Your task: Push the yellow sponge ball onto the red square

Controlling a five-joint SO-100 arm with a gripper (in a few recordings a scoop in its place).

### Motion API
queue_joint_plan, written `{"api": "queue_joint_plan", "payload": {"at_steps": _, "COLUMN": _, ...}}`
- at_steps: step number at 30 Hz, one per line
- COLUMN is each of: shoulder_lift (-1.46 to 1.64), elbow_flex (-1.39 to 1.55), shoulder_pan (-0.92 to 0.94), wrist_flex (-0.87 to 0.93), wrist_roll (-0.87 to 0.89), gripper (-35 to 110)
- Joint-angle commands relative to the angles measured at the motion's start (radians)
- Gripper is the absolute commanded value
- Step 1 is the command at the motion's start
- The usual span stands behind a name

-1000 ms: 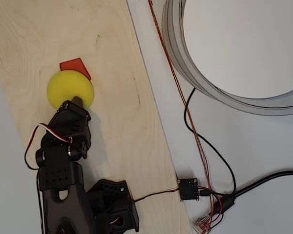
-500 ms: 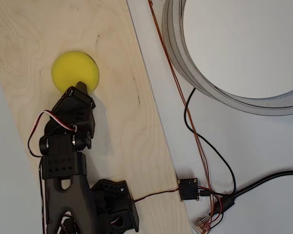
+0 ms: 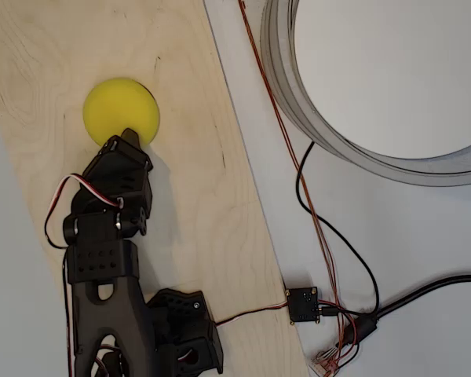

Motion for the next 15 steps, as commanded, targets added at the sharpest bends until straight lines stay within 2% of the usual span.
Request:
{"api": "queue_joint_plan", "payload": {"at_steps": 1, "shoulder_lift": 0.008, "elbow_flex": -0.029, "shoulder_pan": 0.008, "wrist_flex": -0.009, "wrist_roll": 0.008, "gripper": 9}}
{"api": "queue_joint_plan", "payload": {"at_steps": 15, "shoulder_lift": 0.066, "elbow_flex": -0.026, "shoulder_pan": 0.005, "wrist_flex": 0.038, "wrist_roll": 0.006, "gripper": 10}}
